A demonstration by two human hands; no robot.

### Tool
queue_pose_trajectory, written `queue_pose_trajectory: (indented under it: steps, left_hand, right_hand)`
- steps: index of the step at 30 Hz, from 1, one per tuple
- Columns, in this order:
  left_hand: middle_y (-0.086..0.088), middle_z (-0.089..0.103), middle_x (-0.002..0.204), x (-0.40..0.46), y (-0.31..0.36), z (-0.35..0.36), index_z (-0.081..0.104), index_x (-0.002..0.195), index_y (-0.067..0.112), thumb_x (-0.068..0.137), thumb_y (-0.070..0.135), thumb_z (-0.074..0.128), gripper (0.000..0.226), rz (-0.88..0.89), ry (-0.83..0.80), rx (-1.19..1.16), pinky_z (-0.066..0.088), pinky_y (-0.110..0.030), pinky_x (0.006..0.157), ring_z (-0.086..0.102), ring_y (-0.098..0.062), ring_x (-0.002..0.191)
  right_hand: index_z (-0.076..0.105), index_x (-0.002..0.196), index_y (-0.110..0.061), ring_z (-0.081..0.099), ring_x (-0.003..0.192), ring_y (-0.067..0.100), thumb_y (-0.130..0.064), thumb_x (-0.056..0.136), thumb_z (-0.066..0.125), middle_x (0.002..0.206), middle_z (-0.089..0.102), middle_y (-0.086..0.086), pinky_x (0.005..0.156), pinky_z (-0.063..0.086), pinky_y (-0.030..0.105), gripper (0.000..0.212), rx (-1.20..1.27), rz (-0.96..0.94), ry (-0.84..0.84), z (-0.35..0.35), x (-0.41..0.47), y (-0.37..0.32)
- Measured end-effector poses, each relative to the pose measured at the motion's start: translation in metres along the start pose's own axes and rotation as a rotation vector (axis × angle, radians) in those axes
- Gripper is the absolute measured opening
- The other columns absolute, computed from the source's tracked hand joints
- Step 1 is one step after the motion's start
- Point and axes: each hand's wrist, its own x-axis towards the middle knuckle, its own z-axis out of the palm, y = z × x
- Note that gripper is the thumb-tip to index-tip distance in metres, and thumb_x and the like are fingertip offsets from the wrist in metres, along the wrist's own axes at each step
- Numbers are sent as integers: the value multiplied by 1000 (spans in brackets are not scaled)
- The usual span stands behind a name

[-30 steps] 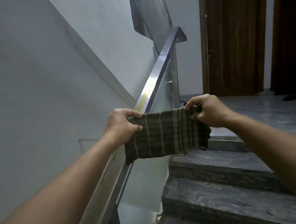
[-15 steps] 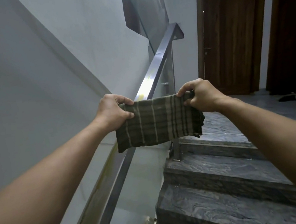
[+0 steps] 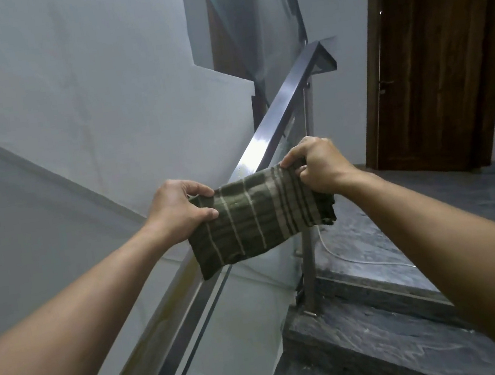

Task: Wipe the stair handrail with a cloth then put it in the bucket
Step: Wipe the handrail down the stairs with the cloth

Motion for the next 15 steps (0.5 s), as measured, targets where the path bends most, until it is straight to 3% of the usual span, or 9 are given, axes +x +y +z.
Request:
queue_pose_trajectory:
  steps: [3,8,15]
  left_hand:
    - [-3,69,91,31,13,15,75,97,16,64,16,86,34,-49,51,39,51,-31,90,65,-22,95]
    - [-7,72,109,76,25,50,74,104,14,67,18,84,38,-79,93,68,46,-29,97,62,-23,109]
    - [-11,69,116,117,36,97,71,109,10,75,16,78,35,-82,156,82,44,-27,96,61,-26,110]
  right_hand:
    - [77,90,-18,54,99,20,-2,85,62,104,55,-3,93,51,39,22,-33,-28,33,2,49,13]
    - [77,87,-19,55,97,27,-1,81,62,104,56,2,91,51,44,24,-157,-104,33,13,120,38]
    - [75,102,-19,48,97,31,-6,85,57,110,51,9,85,38,37,27,-468,-277,64,33,187,62]
